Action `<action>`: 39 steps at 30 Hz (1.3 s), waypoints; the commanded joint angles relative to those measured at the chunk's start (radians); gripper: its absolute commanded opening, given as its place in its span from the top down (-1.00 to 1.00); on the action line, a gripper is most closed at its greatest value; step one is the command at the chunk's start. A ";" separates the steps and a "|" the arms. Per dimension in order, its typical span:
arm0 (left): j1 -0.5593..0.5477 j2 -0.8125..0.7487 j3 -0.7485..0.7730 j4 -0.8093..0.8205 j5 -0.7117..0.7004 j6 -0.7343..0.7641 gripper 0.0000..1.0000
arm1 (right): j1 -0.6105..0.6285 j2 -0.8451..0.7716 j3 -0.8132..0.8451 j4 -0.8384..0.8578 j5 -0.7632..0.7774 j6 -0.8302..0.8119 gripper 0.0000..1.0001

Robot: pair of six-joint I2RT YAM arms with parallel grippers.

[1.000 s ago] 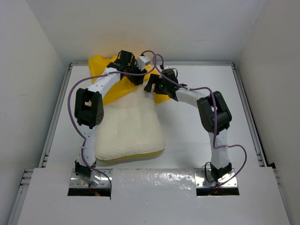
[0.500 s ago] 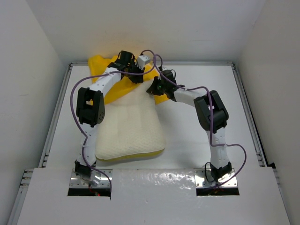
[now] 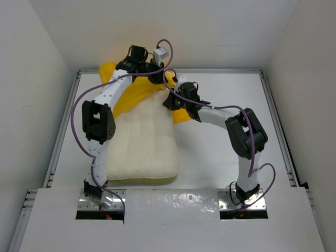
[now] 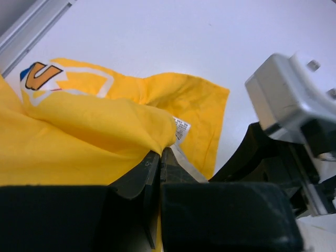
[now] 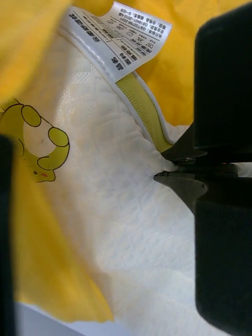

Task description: Put the pillow into the pillowcase

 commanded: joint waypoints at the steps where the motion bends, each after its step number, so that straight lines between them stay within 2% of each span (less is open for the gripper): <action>1: -0.015 -0.062 -0.013 -0.044 0.096 0.060 1.00 | 0.023 -0.083 0.006 0.164 -0.039 -0.050 1.00; 6: -0.037 -0.065 0.024 -0.231 0.171 0.273 1.00 | 0.018 -0.089 -0.012 0.268 -0.021 -0.056 1.00; 9: -0.047 -0.064 0.019 -0.344 0.211 0.370 1.00 | 0.006 -0.076 -0.015 0.354 0.033 -0.004 1.00; 12: -0.047 -0.068 0.001 -0.422 0.295 0.425 1.00 | -0.013 -0.030 -0.012 0.440 0.108 0.054 1.00; 15: -0.047 -0.074 -0.018 -0.433 0.300 0.436 1.00 | -0.020 0.033 0.016 0.462 0.199 0.097 1.00; 16: -0.047 -0.077 -0.036 -0.433 0.291 0.441 1.00 | -0.020 0.048 0.026 0.468 0.220 0.104 0.91; 17: -0.047 -0.079 -0.045 -0.433 0.282 0.442 1.00 | -0.022 0.061 0.031 0.474 0.231 0.108 0.71; 18: -0.046 -0.079 -0.059 -0.422 0.253 0.442 1.00 | -0.028 0.070 0.037 0.462 0.218 0.108 0.26; 22: -0.038 -0.076 -0.152 -0.341 0.116 0.372 1.00 | -0.034 0.018 0.043 0.278 0.130 0.018 -0.51; 25: -0.035 -0.065 -0.176 -0.302 0.026 0.318 1.00 | -0.040 -0.086 -0.018 0.099 0.126 -0.094 -0.70; 27: -0.035 -0.059 -0.173 -0.292 -0.014 0.303 1.00 | -0.059 -0.134 -0.050 -0.028 0.082 -0.150 -0.63; 28: -0.035 -0.056 -0.173 -0.287 -0.030 0.297 1.00 | -0.068 -0.152 -0.056 -0.068 0.062 -0.166 -0.51; 29: -0.035 -0.056 -0.171 -0.283 -0.039 0.289 1.00 | -0.079 -0.178 -0.058 -0.142 0.041 -0.175 -0.10; 32: -0.035 -0.053 -0.159 -0.273 -0.076 0.281 1.00 | -0.140 -0.198 -0.076 -0.191 -0.021 -0.154 0.55; 33: -0.035 -0.053 -0.154 -0.276 -0.091 0.283 0.96 | -0.176 -0.200 -0.086 -0.184 -0.026 -0.116 0.58; 34: -0.035 -0.053 -0.142 -0.281 -0.097 0.284 0.90 | -0.192 -0.197 -0.098 -0.175 -0.033 -0.094 0.58; 35: -0.037 -0.054 -0.136 -0.285 -0.105 0.290 0.76 | -0.209 -0.188 -0.099 -0.158 -0.032 -0.056 0.45; 37: -0.037 -0.059 -0.116 -0.313 -0.111 0.307 0.56 | -0.241 -0.160 -0.075 -0.155 -0.023 -0.042 0.04; 38: -0.037 -0.061 -0.110 -0.345 -0.110 0.329 0.32 | -0.247 -0.114 -0.057 -0.171 -0.007 -0.062 -0.19; 39: -0.037 -0.064 -0.098 -0.364 -0.102 0.344 0.21 | -0.247 -0.087 -0.031 -0.191 0.002 -0.083 -0.30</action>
